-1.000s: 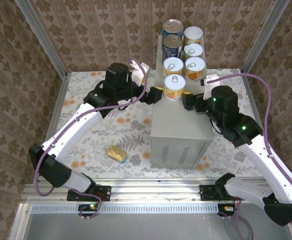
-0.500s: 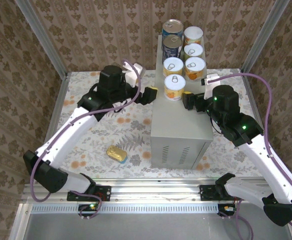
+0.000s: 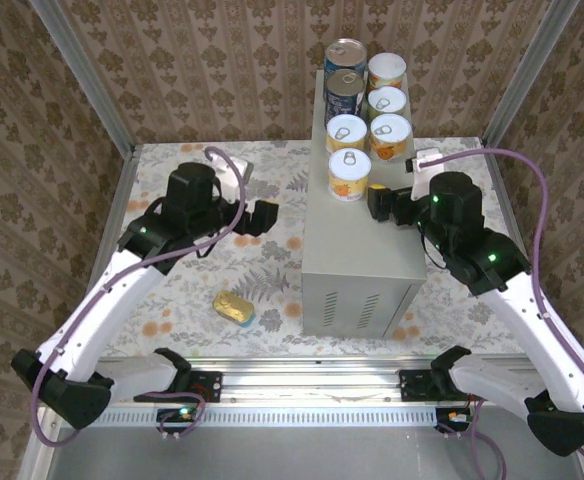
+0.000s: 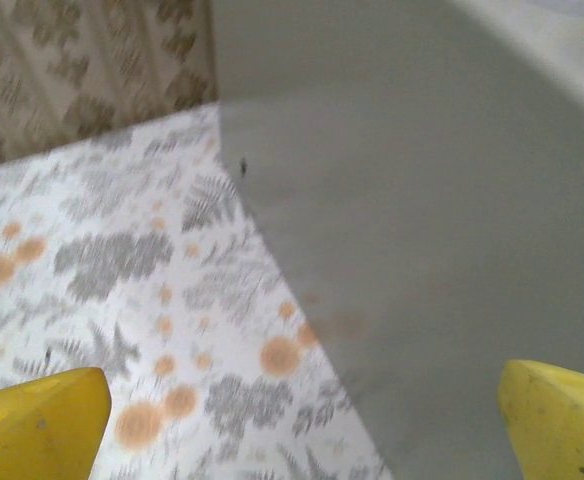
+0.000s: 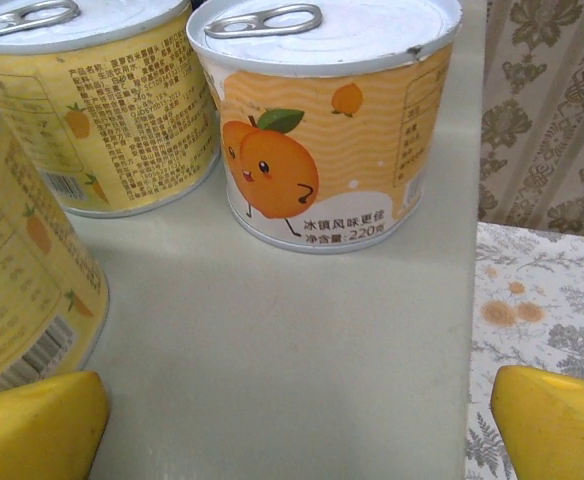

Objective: Place and organize the canned foods onto the counter

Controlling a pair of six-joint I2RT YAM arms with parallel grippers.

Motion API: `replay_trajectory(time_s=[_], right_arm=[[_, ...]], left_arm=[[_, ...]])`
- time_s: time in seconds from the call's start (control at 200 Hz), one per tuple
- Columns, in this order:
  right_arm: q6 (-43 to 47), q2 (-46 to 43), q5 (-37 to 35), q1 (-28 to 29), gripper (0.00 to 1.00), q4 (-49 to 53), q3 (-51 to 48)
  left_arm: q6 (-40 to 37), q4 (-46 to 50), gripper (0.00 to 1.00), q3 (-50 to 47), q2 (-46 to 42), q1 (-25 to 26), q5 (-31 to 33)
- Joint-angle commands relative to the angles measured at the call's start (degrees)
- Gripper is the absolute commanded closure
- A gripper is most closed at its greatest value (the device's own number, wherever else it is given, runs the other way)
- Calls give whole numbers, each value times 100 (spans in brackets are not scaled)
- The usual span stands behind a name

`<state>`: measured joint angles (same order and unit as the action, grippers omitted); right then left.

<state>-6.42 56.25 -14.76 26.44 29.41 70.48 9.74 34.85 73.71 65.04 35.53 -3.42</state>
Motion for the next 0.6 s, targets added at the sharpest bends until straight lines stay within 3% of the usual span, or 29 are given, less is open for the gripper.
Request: replay_trajectory(time_s=[0.0,0.235,0.375,0.595], right_arm=[[113,-351,-184,-33,0,537,8],[753,-993,225,-25,0,1158,370],[1109,-1211,1172,-3,0,1616,632],[1274,-1318,2186,140,0,1855,687]], left_arm=[[635,884,0,-365,-214,-37,574],[1962,1691,0,-1157,-531,-42,938],[2966,2093,0,-1672,-533,-32,972],[4359,1983,0,-2598,-621,85,621]])
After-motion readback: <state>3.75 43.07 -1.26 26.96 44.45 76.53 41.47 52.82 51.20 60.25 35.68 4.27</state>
